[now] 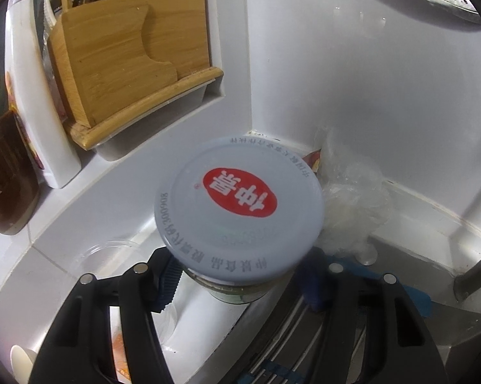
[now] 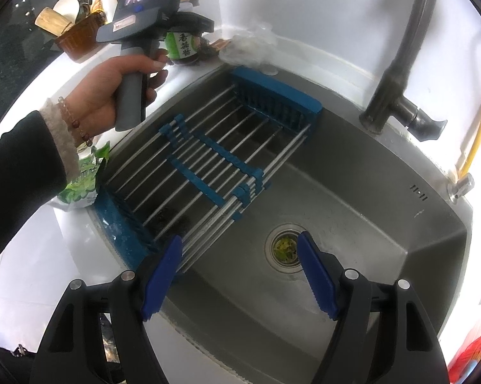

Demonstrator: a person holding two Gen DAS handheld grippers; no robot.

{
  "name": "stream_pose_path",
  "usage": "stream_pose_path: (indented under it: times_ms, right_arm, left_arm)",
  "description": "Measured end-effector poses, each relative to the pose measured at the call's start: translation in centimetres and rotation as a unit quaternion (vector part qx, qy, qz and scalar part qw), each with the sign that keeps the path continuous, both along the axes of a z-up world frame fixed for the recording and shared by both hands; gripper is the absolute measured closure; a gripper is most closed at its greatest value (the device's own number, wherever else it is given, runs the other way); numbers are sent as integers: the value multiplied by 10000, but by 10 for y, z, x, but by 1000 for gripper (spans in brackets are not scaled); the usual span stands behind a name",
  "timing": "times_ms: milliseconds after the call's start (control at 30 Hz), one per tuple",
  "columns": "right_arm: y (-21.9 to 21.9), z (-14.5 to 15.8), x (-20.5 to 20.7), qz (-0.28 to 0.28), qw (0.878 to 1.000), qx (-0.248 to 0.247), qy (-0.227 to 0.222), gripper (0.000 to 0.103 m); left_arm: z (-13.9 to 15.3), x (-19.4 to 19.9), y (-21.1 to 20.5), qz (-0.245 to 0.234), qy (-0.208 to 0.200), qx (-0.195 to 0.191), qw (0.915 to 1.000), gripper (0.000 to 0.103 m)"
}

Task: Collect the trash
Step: 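Close the left gripper around the green jar's body, then lift the jar with the left gripper and carry it over the trash bin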

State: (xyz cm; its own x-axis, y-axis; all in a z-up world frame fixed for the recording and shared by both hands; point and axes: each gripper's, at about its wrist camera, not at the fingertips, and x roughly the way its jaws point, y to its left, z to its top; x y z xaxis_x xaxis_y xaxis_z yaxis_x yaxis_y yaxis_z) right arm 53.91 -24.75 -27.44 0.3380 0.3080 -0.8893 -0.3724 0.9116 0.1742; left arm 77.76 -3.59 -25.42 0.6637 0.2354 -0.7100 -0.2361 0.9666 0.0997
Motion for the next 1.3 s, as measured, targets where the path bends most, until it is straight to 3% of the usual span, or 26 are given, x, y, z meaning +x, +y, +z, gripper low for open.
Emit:
stream_pose_path:
  times_ms: [533, 1300]
  right_arm:
    - [12, 28, -4, 47, 9992, 167, -352, 31]
    - [36, 89, -6, 13, 9931, 306, -1131, 31]
  left_arm:
    - [46, -50, -2, -163, -263, -104, 9995, 42]
    - [136, -171, 12, -331, -737, -334, 9962, 42]
